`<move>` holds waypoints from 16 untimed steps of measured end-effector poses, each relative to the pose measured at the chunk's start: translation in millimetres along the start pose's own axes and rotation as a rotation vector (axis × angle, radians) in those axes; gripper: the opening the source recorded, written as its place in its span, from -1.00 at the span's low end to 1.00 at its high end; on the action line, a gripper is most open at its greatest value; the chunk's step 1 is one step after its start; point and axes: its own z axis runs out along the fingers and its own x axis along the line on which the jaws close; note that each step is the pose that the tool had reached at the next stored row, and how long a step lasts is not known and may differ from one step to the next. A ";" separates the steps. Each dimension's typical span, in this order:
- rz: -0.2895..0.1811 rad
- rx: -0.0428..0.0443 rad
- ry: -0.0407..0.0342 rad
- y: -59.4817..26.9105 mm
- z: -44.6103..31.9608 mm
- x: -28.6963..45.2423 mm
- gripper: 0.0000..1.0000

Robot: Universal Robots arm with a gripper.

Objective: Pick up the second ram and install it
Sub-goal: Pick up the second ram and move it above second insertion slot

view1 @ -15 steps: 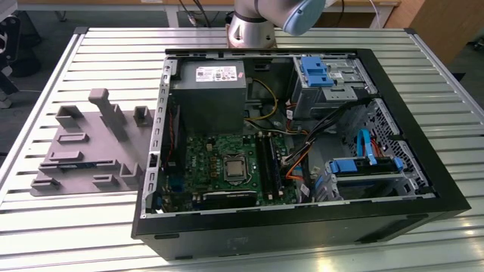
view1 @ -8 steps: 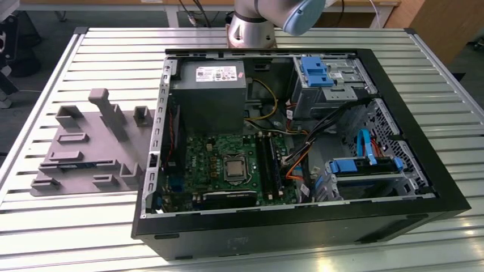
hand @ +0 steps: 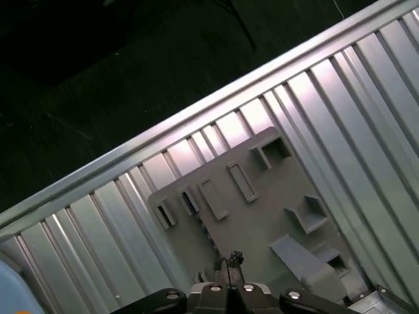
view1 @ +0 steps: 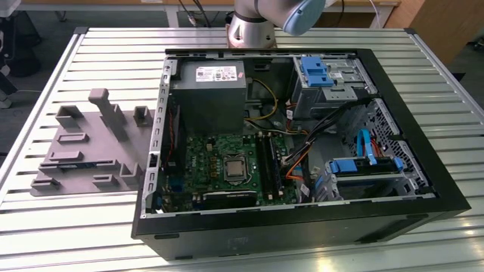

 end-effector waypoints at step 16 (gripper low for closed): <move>-0.217 -0.0022 0.0056 0.2 1.2 0.4 -0.79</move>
